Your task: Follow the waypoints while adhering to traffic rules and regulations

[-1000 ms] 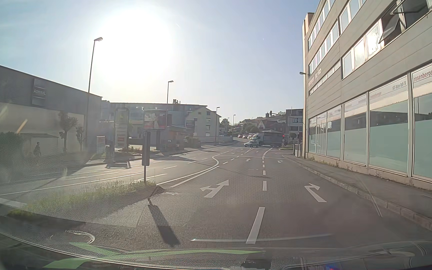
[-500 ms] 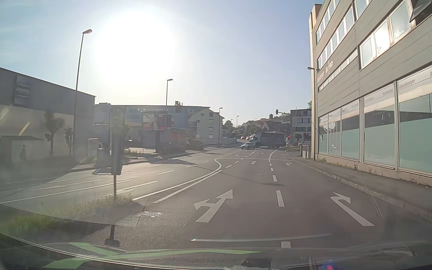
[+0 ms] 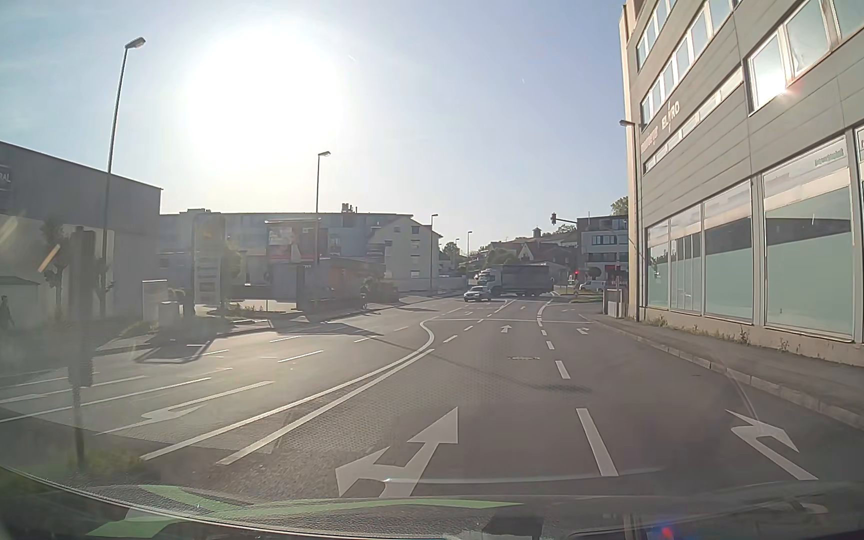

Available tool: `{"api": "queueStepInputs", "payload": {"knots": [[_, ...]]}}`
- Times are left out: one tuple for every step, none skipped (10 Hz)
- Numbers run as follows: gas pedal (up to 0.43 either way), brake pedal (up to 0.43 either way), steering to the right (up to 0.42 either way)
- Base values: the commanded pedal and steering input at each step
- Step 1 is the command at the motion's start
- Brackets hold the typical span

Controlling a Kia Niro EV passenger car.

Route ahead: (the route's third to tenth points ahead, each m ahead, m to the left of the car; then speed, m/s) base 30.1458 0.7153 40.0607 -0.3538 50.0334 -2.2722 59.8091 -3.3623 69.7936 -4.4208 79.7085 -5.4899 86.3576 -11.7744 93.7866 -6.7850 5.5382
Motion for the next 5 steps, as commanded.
{"api": "queueStepInputs", "payload": {"knots": [[0.0, 0.0, 0.025], [0.059, 0.0, 0.025], [0.067, 0.0, 0.026], [0.079, 0.0, 0.029], [0.079, 0.0, 0.031]]}}
